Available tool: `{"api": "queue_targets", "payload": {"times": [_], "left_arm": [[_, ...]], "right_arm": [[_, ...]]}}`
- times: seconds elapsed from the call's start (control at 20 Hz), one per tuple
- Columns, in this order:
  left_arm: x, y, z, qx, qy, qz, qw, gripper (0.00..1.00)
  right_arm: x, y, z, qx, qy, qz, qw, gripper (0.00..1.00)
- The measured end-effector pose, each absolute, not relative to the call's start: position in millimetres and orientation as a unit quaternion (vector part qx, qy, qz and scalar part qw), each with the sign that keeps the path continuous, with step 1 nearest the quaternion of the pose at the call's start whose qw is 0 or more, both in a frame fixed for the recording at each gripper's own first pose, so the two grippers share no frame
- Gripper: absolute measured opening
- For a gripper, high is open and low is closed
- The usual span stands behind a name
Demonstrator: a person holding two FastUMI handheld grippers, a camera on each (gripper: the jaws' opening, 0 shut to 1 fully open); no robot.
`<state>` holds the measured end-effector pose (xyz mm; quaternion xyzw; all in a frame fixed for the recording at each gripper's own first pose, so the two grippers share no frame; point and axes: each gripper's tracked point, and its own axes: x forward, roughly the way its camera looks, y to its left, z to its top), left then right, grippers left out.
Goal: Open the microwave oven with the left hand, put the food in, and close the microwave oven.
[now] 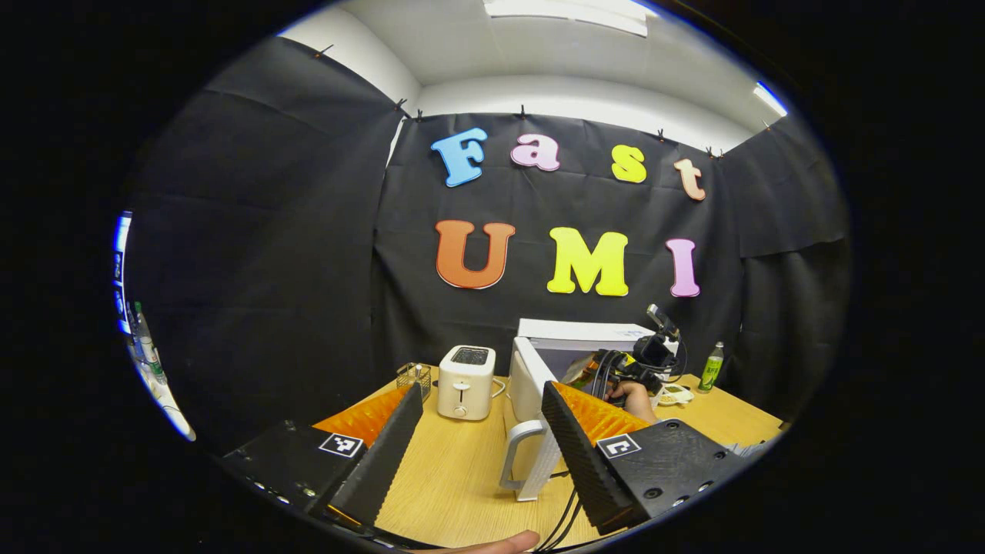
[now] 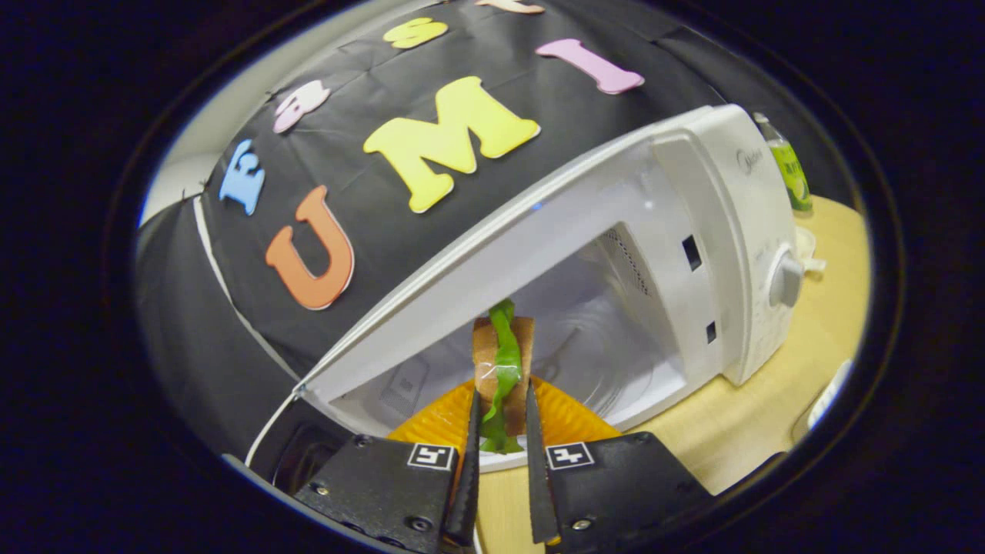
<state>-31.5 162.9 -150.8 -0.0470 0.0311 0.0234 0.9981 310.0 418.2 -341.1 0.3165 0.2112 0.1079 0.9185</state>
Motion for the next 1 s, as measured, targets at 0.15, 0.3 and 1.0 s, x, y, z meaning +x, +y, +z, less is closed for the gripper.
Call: {"api": "queue_targets", "payload": {"times": [0.15, 0.3, 1.0], "left_arm": [[-33.7, 170.8, -151.1, -0.047, 0.034, 0.034, 0.998, 0.94], [-30.9, 173.0, -154.0, -0.044, 0.040, 0.037, 0.998, 0.94], [-27.0, 159.8, -181.3, -0.024, 0.080, 0.017, 0.996, 0.94]], "right_arm": [[324.5, 422.9, -350.2, 0.386, 0.197, 0.071, 0.898, 0.30], [333.3, 417.8, -370.6, 0.466, 0.193, 0.012, 0.863, 0.31], [327.9, 433.0, -418.0, 0.403, 0.198, -0.004, 0.894, 0.35]]}}
